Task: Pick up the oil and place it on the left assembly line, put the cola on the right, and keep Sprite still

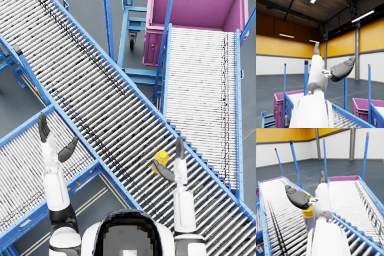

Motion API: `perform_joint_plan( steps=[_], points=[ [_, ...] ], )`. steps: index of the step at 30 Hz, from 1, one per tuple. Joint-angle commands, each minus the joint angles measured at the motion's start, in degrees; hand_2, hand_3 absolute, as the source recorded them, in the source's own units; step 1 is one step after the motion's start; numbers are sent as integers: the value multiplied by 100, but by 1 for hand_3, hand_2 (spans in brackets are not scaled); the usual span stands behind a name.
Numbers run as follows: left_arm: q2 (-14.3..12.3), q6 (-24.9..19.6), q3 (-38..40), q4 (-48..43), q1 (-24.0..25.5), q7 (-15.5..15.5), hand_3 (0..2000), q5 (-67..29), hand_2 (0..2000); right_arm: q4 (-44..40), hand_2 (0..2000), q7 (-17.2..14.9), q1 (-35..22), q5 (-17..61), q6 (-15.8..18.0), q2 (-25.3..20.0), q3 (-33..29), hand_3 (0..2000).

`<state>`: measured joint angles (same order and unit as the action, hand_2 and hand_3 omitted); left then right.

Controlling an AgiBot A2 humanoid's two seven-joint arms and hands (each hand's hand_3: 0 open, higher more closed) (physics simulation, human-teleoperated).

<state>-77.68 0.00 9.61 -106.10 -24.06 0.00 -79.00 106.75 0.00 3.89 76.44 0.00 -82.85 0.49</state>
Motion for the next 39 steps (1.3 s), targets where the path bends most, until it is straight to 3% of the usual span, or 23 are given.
perform_joint_plan(
  steps=[1, 9, 20, 33, 34, 35, 36, 39],
  points=[
    [6, 0, -26, 19, -35, 0, 0, 0, 0, -150, 0, 0, 126, 0, 0, 7, 44, 0],
    [-7, 0, -49, 133, -75, 0, 0, 0, 0, -790, 0, 0, 7, 0, 0, -58, 453, 0],
    [-23, 0, 100, 412, -130, 0, 0, 0, 0, -2242, 0, 0, -817, -1, 0, -270, 595, 0],
    [-40, 0, 314, 528, -155, 0, 0, 1, 0, -3381, 0, 0, -1619, -1, 0, -509, 954, 0],
    [-49, 0, 331, 577, -131, 0, 0, 1, 0, -3383, 1361, 0, -1637, -1, 0, -515, 924, 327],
    [-64, 0, 283, 545, -85, 0, 0, 1, 0, -3458, 2000, -1, -1734, 0, -15, -538, 946, 653],
    [-50, 0, 353, 586, -136, 0, 0, 1, 0, -3496, 2000, -9, -1839, 3, 58, -564, 1009, 980],
    [-62, 0, 397, 540, -106, 0, 0, 1, 0, -3532, 2000, -57, -1888, 16, -153, -554, 1025, 1960]
  ],
)
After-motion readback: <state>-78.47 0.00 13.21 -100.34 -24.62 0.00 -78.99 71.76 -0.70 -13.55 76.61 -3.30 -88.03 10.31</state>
